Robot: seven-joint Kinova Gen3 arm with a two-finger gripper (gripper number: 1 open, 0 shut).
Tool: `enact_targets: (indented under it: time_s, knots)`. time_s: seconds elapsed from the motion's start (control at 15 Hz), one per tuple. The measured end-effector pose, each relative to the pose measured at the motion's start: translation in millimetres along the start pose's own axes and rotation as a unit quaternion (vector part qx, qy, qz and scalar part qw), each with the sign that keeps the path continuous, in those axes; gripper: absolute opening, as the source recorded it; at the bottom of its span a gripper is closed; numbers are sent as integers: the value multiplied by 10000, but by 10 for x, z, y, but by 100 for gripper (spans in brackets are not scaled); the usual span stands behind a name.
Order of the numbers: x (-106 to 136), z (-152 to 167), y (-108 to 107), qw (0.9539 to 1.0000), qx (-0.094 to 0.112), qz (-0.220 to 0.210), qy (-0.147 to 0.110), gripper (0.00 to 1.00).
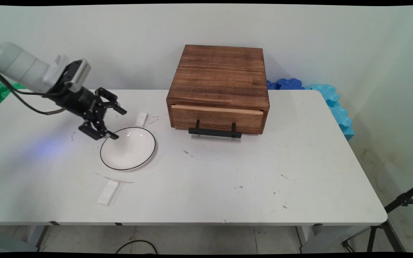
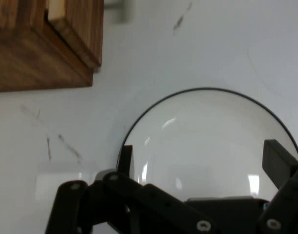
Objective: Open the drawer
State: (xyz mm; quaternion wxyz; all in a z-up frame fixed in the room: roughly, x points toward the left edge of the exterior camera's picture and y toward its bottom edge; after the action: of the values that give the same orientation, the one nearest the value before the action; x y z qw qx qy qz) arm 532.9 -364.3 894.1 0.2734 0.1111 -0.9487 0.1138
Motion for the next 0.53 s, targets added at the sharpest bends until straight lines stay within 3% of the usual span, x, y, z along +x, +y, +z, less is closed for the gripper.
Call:
enact_targets:
  time_s: [0.53]
  knots:
    - [620,399,-7,9998,159,-91,73,100]
